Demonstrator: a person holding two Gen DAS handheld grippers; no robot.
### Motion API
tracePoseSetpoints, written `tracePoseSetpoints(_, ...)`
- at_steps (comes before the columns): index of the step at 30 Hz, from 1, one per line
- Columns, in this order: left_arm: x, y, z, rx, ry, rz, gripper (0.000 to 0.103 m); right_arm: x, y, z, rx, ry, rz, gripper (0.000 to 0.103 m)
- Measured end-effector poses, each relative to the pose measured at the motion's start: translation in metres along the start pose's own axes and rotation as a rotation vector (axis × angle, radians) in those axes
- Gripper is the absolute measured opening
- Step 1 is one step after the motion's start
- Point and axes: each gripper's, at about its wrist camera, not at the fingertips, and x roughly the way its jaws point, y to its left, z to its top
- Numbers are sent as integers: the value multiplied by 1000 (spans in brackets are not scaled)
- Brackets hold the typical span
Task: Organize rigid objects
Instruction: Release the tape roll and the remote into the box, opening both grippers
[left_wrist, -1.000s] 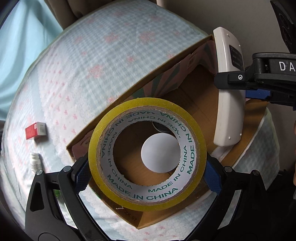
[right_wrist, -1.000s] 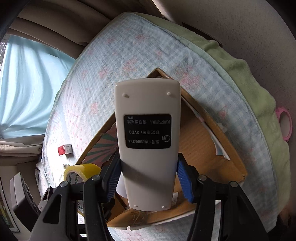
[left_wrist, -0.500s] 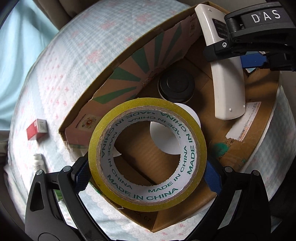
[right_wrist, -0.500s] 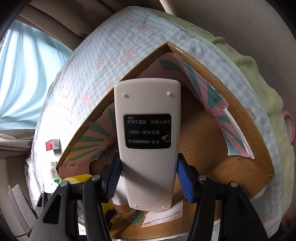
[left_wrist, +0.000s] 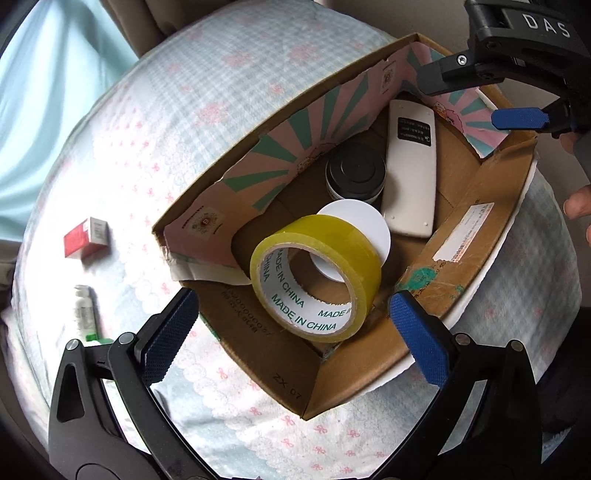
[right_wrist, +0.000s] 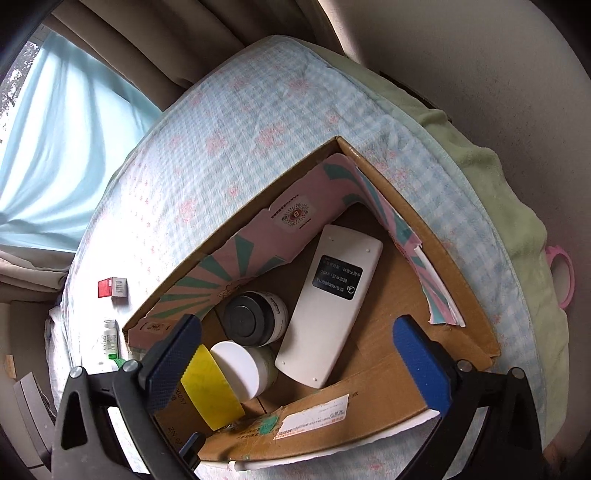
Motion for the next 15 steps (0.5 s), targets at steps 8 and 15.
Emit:
tracePoseSetpoints(8, -35, 11, -7, -77, -48, 15, 103, -29, 9, -10, -31, -19, 8, 103)
tracePoseSetpoints(15, -77, 19, -18, -129, -110, 28, 103, -64, 28, -19, -71, -66, 15, 103)
